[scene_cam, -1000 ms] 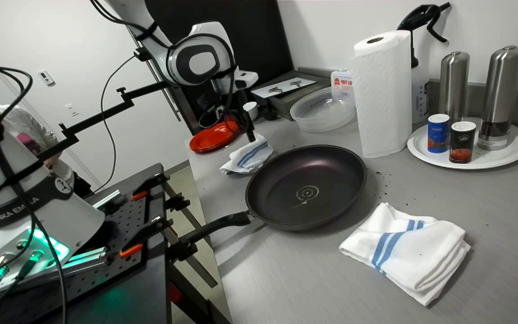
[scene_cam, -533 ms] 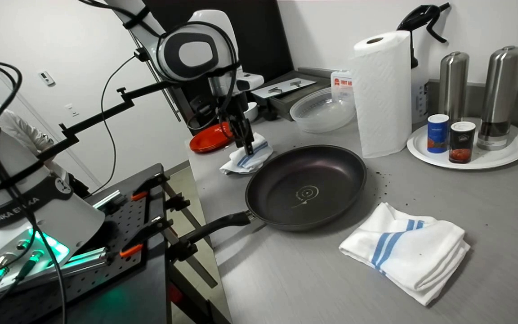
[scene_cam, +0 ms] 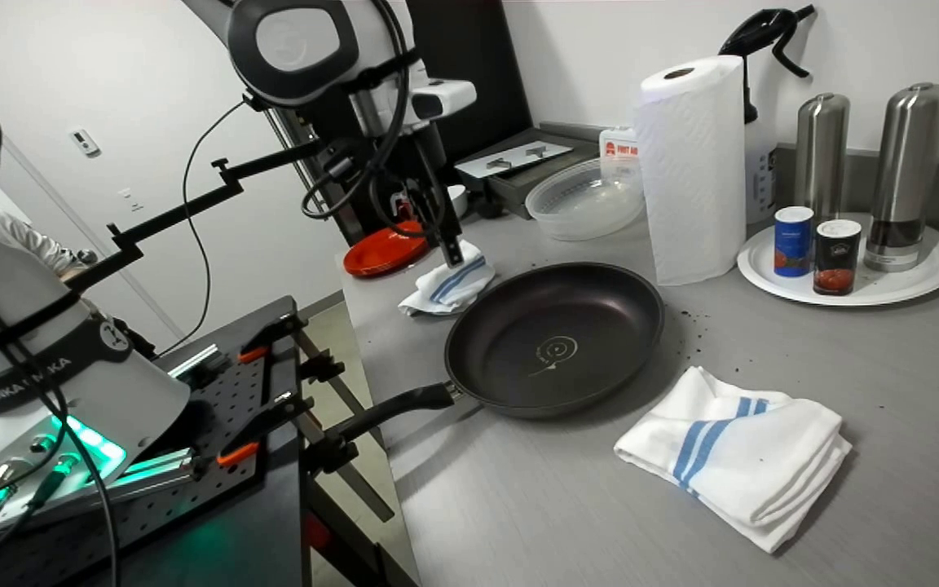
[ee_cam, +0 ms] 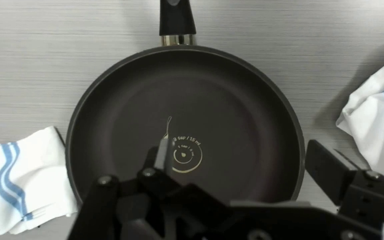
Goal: Use the towel to wipe the pan
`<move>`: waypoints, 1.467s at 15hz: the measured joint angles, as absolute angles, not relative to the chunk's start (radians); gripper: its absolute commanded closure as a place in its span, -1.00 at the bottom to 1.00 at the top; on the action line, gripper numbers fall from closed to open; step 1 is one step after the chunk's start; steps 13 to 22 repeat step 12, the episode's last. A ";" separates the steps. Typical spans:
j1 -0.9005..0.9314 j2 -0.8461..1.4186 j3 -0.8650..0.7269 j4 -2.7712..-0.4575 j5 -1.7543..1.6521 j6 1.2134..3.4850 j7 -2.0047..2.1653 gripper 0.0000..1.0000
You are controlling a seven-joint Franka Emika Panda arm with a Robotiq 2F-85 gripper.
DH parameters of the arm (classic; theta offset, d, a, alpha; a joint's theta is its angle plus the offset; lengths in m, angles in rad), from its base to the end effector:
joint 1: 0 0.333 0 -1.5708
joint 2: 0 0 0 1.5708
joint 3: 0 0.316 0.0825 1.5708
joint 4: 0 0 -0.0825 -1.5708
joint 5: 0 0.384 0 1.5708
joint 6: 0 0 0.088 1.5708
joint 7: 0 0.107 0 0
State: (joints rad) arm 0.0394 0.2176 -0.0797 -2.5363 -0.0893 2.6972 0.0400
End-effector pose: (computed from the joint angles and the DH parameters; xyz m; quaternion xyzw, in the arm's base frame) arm 0.4518 -0.0169 0.1878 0.9992 0.0014 -0.0283 0.0267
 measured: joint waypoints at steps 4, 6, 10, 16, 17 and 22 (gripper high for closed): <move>0.021 0.076 -0.077 -2.623 -0.125 2.653 0.007 -1.00; 0.021 -0.001 -0.063 -2.676 -0.146 2.622 -0.005 -1.00; 0.021 -0.128 -0.031 -2.760 -0.159 2.577 -0.005 -1.00; 0.021 -0.150 -0.029 -2.774 -0.159 2.575 -0.006 -1.00; 0.021 -0.150 -0.029 -2.774 -0.159 2.575 -0.006 -1.00; 0.021 -0.150 -0.029 -2.774 -0.159 2.575 -0.006 -1.00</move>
